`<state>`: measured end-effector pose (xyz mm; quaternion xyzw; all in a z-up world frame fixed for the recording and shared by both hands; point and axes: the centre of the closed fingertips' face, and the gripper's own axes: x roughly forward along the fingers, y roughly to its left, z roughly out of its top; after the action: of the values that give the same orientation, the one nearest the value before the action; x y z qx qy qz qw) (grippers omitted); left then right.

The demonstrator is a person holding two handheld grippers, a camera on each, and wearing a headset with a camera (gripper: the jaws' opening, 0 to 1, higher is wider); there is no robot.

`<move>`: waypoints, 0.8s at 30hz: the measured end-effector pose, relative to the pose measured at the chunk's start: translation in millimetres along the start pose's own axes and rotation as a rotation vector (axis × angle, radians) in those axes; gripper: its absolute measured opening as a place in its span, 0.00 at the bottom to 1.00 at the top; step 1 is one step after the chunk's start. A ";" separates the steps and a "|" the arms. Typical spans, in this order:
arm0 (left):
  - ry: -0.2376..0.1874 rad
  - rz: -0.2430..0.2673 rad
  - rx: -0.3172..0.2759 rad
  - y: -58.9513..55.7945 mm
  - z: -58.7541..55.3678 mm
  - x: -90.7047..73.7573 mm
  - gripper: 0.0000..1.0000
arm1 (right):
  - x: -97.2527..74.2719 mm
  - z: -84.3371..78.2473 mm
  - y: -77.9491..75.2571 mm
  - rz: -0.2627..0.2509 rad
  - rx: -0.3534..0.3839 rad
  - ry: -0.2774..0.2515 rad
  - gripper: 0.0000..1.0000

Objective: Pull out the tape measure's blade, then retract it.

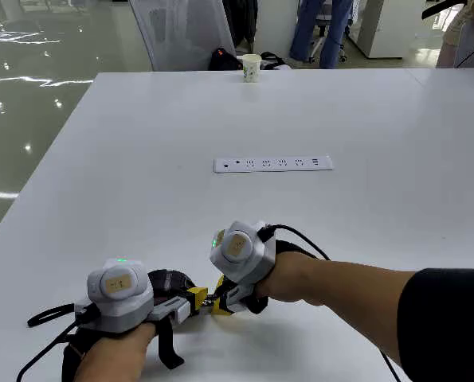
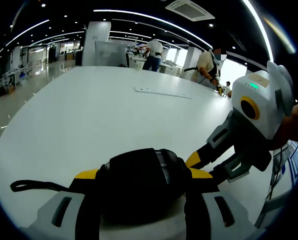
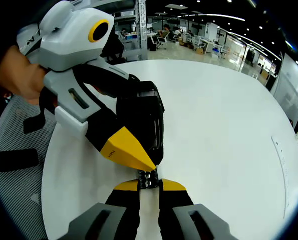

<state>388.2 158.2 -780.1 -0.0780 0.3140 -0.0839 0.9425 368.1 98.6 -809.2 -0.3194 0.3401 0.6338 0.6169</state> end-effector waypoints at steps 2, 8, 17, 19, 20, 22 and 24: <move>0.000 -0.002 0.000 0.1 0.0 -0.1 0.62 | 2.5 4.2 1.3 -0.002 -0.003 -0.006 0.10; -0.002 -0.001 -0.003 0.3 0.1 -0.4 0.62 | 7.8 11.9 1.9 -0.005 -0.011 -0.017 0.10; -0.008 0.002 0.000 0.2 0.0 -0.4 0.63 | 8.4 12.2 1.7 -0.004 -0.005 -0.024 0.11; -0.013 0.005 0.004 -0.2 0.1 -0.6 0.63 | 8.4 12.5 1.8 -0.008 -0.005 -0.024 0.11; -0.014 0.006 0.005 0.0 0.3 -0.3 0.63 | 8.5 12.8 1.9 -0.011 -0.009 -0.024 0.11; -0.015 0.007 0.007 0.3 0.7 0.1 0.64 | 8.6 12.9 1.7 -0.017 -0.019 -0.027 0.12; -0.017 0.009 0.009 0.1 0.8 -0.1 0.64 | 8.4 13.0 1.8 -0.020 -0.014 -0.029 0.12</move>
<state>388.7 158.4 -779.4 -0.0731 0.3060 -0.0804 0.9458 366.1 114.1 -808.7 -0.3177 0.3236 0.6347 0.6258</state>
